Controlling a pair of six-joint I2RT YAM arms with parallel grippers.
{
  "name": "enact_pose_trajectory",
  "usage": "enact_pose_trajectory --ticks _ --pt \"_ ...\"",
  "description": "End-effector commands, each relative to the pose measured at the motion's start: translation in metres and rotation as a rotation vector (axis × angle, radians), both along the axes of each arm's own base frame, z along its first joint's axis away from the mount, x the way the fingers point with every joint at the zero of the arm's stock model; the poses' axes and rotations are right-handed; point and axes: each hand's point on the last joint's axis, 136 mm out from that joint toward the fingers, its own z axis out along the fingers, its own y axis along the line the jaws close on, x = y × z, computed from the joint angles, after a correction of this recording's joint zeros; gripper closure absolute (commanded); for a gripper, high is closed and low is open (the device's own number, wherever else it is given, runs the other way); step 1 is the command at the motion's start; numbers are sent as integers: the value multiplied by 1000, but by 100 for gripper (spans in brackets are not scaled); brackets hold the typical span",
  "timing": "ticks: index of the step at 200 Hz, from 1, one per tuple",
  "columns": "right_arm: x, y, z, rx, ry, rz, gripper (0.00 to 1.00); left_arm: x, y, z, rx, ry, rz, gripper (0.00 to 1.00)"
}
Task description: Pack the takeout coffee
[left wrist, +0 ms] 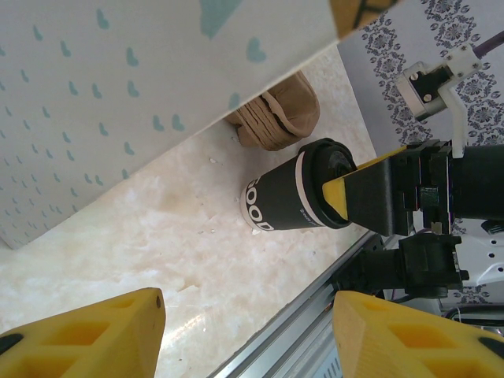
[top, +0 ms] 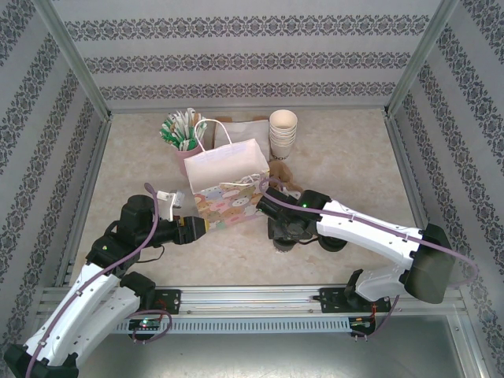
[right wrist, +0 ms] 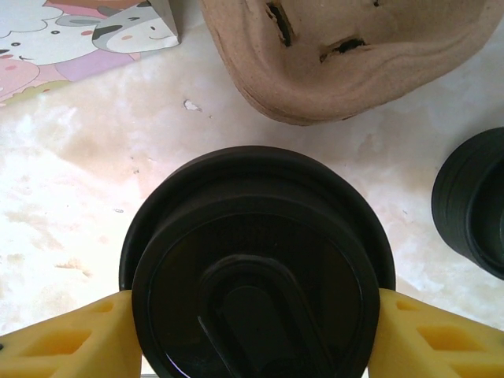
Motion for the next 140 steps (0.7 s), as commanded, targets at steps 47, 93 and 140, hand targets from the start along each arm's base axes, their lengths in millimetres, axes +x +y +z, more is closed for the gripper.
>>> enact_pose_trajectory --ticks 47,93,140 --pt "-34 -33 -46 -159 193 59 37 -2 -1 0 8 -13 -11 41" --pt "-27 -30 -9 -53 110 52 36 -2 0 1 7 -23 -8 41" --pt "-29 -32 -3 -36 105 46 35 -2 0 1 10 -24 -6 41"
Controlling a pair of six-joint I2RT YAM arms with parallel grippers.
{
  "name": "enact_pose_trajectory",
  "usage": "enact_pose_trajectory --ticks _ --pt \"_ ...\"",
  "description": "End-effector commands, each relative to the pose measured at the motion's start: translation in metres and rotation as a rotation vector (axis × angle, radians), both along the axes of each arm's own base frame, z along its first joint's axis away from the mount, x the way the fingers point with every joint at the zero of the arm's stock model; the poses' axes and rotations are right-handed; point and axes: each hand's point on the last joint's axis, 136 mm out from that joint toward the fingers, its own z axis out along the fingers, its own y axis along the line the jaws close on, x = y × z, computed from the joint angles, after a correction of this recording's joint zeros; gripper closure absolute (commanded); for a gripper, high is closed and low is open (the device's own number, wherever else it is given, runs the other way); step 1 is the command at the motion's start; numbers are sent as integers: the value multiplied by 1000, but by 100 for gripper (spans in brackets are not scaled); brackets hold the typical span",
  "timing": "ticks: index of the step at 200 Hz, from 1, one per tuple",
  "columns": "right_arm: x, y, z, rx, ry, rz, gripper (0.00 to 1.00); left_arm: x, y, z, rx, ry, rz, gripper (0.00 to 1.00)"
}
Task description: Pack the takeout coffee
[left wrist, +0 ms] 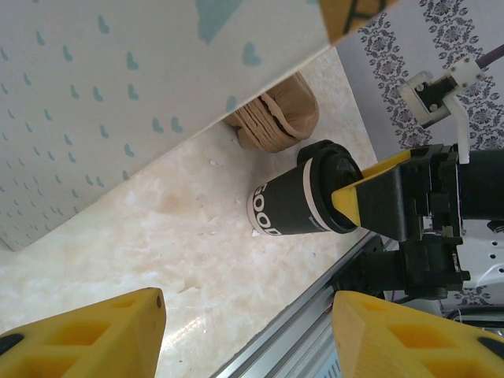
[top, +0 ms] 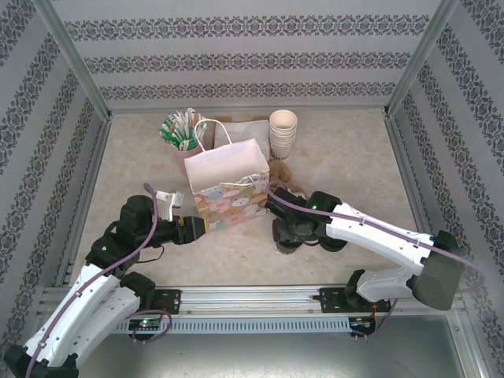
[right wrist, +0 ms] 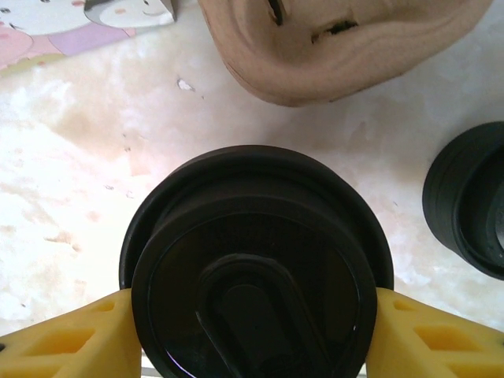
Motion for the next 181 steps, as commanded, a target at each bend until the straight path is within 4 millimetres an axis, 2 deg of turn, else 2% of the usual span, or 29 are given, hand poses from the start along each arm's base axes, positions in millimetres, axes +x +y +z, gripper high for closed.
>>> enact_pose_trajectory --ticks 1,50,181 --pt "-19 -21 -11 -80 91 10 35 -2 -1 0 10 -16 -12 41" --pt "-22 -23 -9 -57 79 2 31 -2 0 0 10 -19 -8 41" --pt "-10 -11 22 7 -4 76 10 -1 1 -1 16 -17 -3 41"
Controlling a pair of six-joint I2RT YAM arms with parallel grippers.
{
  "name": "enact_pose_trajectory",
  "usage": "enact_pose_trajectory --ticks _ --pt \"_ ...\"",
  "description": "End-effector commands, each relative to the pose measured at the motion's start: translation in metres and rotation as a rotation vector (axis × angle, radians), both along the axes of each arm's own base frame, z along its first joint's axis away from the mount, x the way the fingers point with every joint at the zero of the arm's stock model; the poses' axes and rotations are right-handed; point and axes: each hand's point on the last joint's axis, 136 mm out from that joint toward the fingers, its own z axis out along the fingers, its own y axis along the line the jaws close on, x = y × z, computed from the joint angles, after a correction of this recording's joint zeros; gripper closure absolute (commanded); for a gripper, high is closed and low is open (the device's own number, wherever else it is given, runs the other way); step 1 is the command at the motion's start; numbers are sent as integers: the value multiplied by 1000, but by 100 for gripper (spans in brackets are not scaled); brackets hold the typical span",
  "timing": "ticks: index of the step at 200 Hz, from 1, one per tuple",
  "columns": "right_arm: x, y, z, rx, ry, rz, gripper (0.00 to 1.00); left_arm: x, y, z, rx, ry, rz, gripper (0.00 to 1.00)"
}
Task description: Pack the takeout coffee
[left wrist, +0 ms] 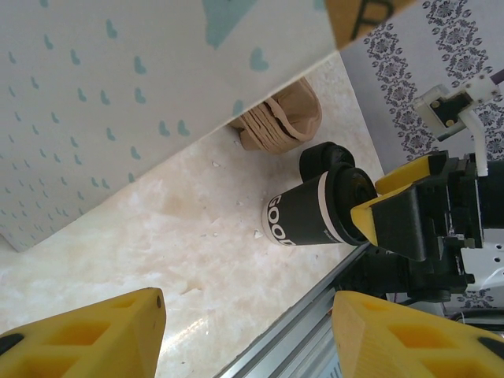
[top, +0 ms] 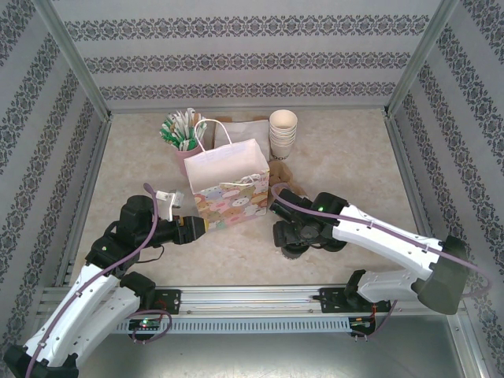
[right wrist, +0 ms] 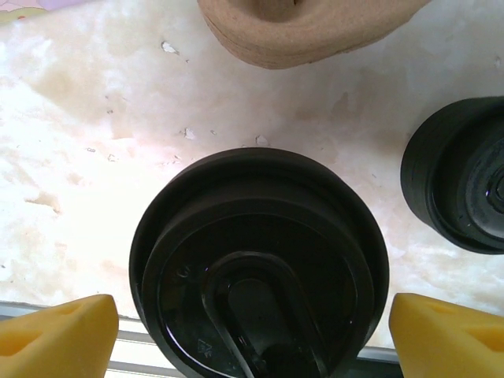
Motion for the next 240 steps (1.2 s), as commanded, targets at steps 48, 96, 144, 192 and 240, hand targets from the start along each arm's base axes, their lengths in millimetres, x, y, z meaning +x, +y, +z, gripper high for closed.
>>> enact_pose_trajectory --ticks 48,96,144,192,240 --pt "11 4 32 23 -81 89 7 -2 0 0 12 -17 -10 41" --pt "31 1 59 -25 -214 187 6 -2 0 0 13 -19 -11 41" --pt "70 -8 67 -37 -278 216 24 -2 -1 0 9 -19 -16 41" --pt "125 -6 61 102 -297 186 39 -2 -2 1 6 -22 -19 42" --pt "167 11 30 161 -266 269 44 -3 -2 3 2 -26 -25 42"
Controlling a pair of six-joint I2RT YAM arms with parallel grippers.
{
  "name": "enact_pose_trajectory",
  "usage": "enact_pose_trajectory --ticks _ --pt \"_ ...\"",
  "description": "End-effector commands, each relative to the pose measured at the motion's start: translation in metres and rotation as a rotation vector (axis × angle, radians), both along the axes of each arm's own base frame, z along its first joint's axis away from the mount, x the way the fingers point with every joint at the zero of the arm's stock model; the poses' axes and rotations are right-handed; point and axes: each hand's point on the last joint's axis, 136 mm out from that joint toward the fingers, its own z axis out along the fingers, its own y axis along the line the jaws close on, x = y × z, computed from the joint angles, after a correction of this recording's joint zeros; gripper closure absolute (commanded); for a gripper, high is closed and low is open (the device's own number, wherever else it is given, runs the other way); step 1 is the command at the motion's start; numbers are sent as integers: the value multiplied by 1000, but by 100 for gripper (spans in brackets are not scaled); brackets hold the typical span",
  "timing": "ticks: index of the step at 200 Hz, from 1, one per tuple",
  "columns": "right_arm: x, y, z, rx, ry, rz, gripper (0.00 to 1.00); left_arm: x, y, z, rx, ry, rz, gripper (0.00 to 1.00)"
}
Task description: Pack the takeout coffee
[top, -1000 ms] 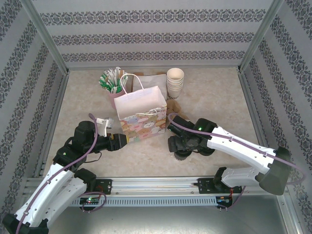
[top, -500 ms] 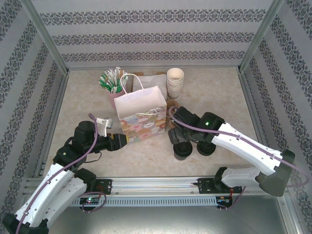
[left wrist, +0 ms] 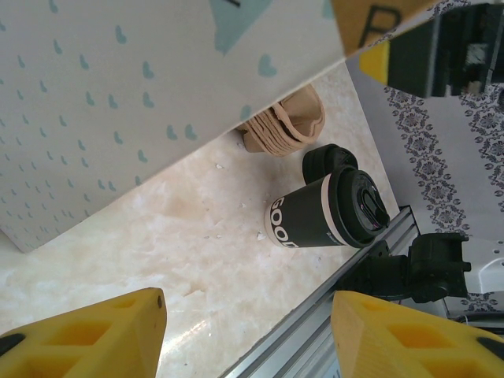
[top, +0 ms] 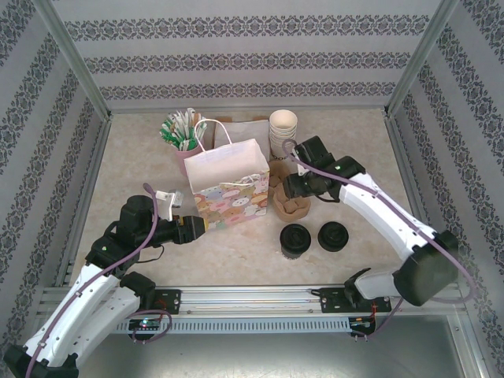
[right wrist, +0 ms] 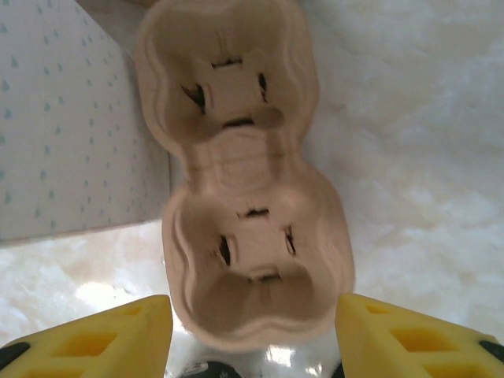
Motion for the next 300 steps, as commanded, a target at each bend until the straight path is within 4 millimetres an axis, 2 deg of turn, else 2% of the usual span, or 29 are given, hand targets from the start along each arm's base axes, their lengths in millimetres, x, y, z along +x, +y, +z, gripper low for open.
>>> enact_pose_trajectory --ticks 1,20,44,98,167,251,300 --pt "24 20 -7 45 -21 106 45 -4 -3 3 -2 -24 -31 42" --pt "33 26 -21 28 6 139 45 -4 -2 3 1 -29 -27 43" --pt "44 23 -34 -19 19 137 46 -5 -1 6 -1 -43 -25 43" --pt "51 20 -57 -50 64 145 47 -4 0 6 6 -52 -18 43" --pt "52 29 -65 -32 98 181 50 -4 0 7 5 -53 -16 43" --pt "52 23 -81 -104 128 187 46 -3 2 7 12 -57 -8 42" --pt "51 23 -85 -138 130 194 52 -3 3 8 13 -62 -5 42"
